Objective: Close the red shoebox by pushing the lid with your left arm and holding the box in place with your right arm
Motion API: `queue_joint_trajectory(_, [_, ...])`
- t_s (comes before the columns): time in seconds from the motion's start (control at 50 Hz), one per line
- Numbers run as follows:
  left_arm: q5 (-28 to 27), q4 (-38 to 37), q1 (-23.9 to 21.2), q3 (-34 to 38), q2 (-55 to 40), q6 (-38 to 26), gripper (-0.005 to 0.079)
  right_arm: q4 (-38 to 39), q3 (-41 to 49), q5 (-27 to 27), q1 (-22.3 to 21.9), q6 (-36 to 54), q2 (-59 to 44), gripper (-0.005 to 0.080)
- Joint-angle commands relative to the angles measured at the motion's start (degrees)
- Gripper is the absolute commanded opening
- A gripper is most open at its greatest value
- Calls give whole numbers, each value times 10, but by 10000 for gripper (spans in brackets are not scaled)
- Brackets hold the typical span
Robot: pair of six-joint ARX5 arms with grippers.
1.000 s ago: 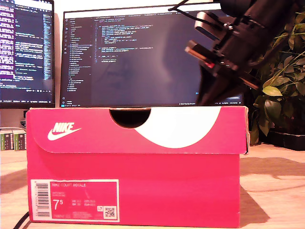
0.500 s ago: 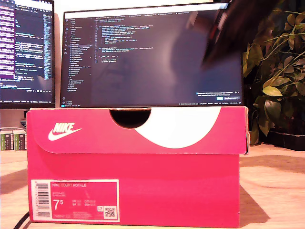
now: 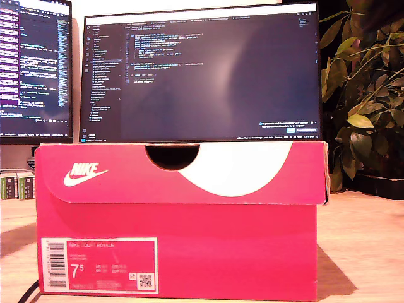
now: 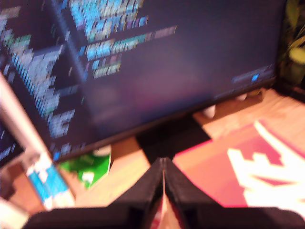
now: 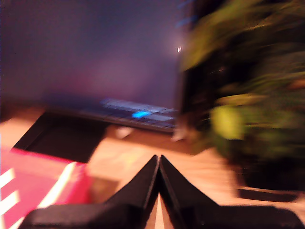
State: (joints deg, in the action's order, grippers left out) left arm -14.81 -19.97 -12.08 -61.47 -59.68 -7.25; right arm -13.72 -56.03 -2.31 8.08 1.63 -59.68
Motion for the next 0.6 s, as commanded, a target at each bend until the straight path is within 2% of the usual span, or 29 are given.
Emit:
queue_joint_trajectory(0.0, [2, 24, 8, 29, 17, 14, -19, 7, 36, 3, -9, 3, 29, -13])
queue_joint_trajectory(0.36, [3, 102, 15, 173, 99, 28, -19, 67, 217, 3, -30, 3, 195, -13])
queue_joint_trajectory(0.58, [3, 158, 15, 251, 139, 40, -19, 71, 296, 3, -36, 4, 286, -12])
